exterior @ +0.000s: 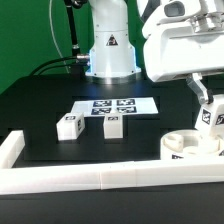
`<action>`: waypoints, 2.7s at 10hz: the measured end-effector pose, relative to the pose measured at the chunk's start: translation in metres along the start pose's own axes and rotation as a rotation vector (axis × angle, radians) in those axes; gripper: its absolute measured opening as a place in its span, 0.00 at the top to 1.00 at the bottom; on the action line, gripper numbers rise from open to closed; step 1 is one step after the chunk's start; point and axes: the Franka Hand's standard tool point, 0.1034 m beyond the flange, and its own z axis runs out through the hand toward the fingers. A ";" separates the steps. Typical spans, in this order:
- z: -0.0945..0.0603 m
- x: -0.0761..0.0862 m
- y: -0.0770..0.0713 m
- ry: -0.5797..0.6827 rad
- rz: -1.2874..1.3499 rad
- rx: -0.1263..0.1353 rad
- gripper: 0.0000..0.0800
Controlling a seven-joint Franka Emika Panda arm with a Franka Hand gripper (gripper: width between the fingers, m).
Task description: Assemble stool
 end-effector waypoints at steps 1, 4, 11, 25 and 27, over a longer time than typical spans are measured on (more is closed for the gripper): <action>0.000 0.001 0.000 0.000 -0.007 0.000 0.58; 0.000 0.001 0.000 0.000 -0.013 0.000 0.30; -0.015 0.008 -0.003 -0.001 0.006 -0.002 0.19; -0.007 -0.002 0.004 -0.469 0.003 0.051 0.19; -0.006 -0.005 0.015 -0.473 0.013 0.042 0.19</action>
Offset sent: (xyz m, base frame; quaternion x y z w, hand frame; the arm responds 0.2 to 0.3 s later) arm 0.0000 0.0000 0.0000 0.0000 0.0000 0.0000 1.0000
